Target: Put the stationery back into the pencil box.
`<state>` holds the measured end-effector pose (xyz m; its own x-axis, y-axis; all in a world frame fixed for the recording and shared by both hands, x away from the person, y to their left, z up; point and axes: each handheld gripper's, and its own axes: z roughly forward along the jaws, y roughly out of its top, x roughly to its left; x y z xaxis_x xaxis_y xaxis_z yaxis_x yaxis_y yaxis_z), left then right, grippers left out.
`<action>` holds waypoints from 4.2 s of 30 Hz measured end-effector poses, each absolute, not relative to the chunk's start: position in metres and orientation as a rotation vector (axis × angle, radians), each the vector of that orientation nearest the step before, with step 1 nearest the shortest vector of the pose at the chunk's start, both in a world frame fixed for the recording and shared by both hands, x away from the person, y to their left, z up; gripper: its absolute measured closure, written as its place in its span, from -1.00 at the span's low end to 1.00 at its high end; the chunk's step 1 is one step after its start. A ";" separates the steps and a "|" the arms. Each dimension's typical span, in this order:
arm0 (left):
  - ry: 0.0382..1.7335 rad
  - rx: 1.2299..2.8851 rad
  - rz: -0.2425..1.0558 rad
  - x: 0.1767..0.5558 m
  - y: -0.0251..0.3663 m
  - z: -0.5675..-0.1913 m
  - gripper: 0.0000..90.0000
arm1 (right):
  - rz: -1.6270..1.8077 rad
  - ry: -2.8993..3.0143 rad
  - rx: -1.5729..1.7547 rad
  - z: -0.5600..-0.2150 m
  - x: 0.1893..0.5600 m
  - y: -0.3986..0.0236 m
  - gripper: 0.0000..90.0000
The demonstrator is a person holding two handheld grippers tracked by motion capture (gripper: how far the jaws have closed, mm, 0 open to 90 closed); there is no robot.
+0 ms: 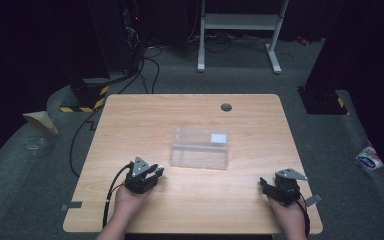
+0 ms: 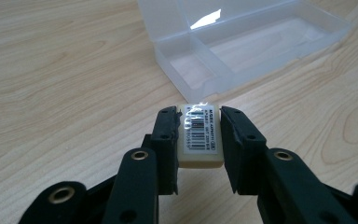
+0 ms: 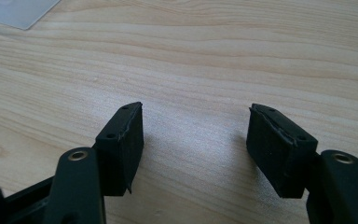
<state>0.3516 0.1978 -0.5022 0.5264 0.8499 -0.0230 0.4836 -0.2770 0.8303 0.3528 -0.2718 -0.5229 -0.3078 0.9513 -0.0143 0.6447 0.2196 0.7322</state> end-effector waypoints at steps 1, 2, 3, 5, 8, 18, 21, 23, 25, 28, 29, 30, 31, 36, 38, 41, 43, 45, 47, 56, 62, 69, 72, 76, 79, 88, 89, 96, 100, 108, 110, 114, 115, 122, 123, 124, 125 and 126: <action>1.087 1.931 0.558 0.353 0.198 -0.501 0.50 | 0.873 2.033 1.470 -0.523 0.353 -0.272 -0.20; 1.088 1.928 0.558 0.354 0.198 -0.499 0.50 | 0.873 2.033 1.470 -0.523 0.353 -0.272 -0.20; 1.083 1.929 0.561 0.355 0.198 -0.498 0.50 | 0.873 2.033 1.470 -0.523 0.353 -0.272 -0.20; 1.089 1.918 0.564 0.357 0.198 -0.495 0.50 | 0.873 2.033 1.470 -0.523 0.353 -0.272 -0.20; 1.099 1.905 0.556 0.361 0.200 -0.490 0.50 | 0.873 2.033 1.470 -0.523 0.353 -0.272 -0.20; 1.097 1.896 0.540 0.374 0.187 -0.477 0.50 | 0.874 2.034 1.470 -0.523 0.353 -0.272 -0.20; 1.081 1.918 0.536 0.379 0.182 -0.474 0.50 | 0.874 2.034 1.470 -0.523 0.353 -0.272 -0.20; 1.090 1.910 0.526 0.383 0.179 -0.473 0.50 | 0.874 2.034 1.469 -0.523 0.353 -0.272 -0.20; 1.096 1.916 0.527 0.388 0.176 -0.472 0.50 | 0.874 2.034 1.469 -0.523 0.353 -0.272 -0.20; 1.106 1.905 0.520 0.393 0.174 -0.471 0.50 | 0.874 2.035 1.468 -0.523 0.353 -0.272 -0.20; 1.108 1.895 0.516 0.395 0.174 -0.471 0.50 | 0.874 2.035 1.467 -0.523 0.353 -0.272 -0.20; 1.118 1.884 0.507 0.396 0.173 -0.471 0.50 | 0.874 2.036 1.467 -0.523 0.353 -0.272 -0.20; 1.121 1.892 0.506 0.398 0.173 -0.471 0.50 | 0.874 2.036 1.468 -0.523 0.353 -0.272 -0.20; 1.134 1.914 0.519 0.409 0.166 -0.471 0.50 | 0.875 2.036 1.467 -0.523 0.353 -0.272 -0.20; 1.137 1.916 0.515 0.412 0.164 -0.471 0.50 | 0.875 2.037 1.467 -0.523 0.353 -0.272 -0.20; 1.141 1.952 0.517 0.420 0.157 -0.473 0.50 | 0.875 2.037 1.466 -0.523 0.353 -0.272 -0.20; 1.147 1.958 0.502 0.425 0.155 -0.474 0.50 | 0.875 2.037 1.466 -0.523 0.353 -0.272 -0.20; 1.170 1.949 0.474 0.430 0.154 -0.476 0.51 | 0.875 2.036 1.469 -0.523 0.353 -0.272 -0.20; 1.178 1.966 0.470 0.434 0.150 -0.479 0.51 | 0.875 2.037 1.468 -0.523 0.353 -0.272 -0.20; 1.195 1.996 0.481 0.446 0.141 -0.478 0.51 | 0.877 2.039 1.466 -0.523 0.353 -0.272 -0.20; 1.224 2.035 0.503 0.448 0.139 -0.488 0.51 | 0.877 2.041 1.464 -0.523 0.353 -0.272 -0.20; 1.238 2.046 0.502 0.450 0.138 -0.493 0.51 | 0.878 2.043 1.463 -0.523 0.353 -0.272 -0.20; 1.242 2.035 0.488 0.449 0.137 -0.495 0.51 | 0.878 2.043 1.463 -0.523 0.353 -0.272 -0.20; 1.244 2.042 0.498 0.450 0.136 -0.496 0.50 | 0.878 2.043 1.463 -0.523 0.353 -0.272 -0.20; 1.250 2.041 0.506 0.450 0.136 -0.497 0.51 | 0.878 2.043 1.462 -0.523 0.353 -0.272 -0.20; 1.276 2.027 0.503 0.451 0.135 -0.500 0.41 | 0.878 2.046 1.460 -0.523 0.352 -0.272 -0.20; 1.278 2.020 0.503 0.451 0.135 -0.500 0.39 | 0.878 2.046 1.460 -0.523 0.352 -0.272 -0.20; 1.265 2.006 0.500 0.450 0.137 -0.496 0.39 | 0.878 2.045 1.460 -0.523 0.352 -0.272 -0.20; 1.262 2.006 0.504 0.450 0.137 -0.496 0.39 | 0.878 2.046 1.460 -0.523 0.352 -0.272 -0.20; 1.256 1.985 0.502 0.449 0.135 -0.493 0.39 | 0.878 2.045 1.460 -0.523 0.352 -0.272 -0.20; 1.253 1.982 0.506 0.449 0.135 -0.491 0.37 | 0.878 2.046 1.461 -0.523 0.352 -0.272 -0.20; 1.236 1.968 0.519 0.447 0.135 -0.487 0.36 | 0.878 2.046 1.460 -0.523 0.352 -0.272 -0.20; 1.232 1.965 0.522 0.447 0.135 -0.486 0.34 | 0.878 2.046 1.460 -0.523 0.352 -0.272 -0.20; 1.216 1.945 0.519 0.445 0.136 -0.482 0.19 | 0.878 2.046 1.460 -0.523 0.352 -0.272 -0.20; 1.212 1.942 0.524 0.444 0.136 -0.480 0.17 | 0.878 2.046 1.460 -0.523 0.352 -0.272 -0.20; 1.204 1.939 0.525 0.444 0.136 -0.479 0.09 | 0.878 2.046 1.460 -0.523 0.352 -0.272 -0.20; 1.198 1.932 0.530 0.443 0.136 -0.478 0.03 | 0.878 2.046 1.460 -0.523 0.352 -0.272 -0.20; 1.191 1.927 0.530 0.442 0.137 -0.476 -0.01 | 0.878 2.046 1.460 -0.523 0.352 -0.272 -0.20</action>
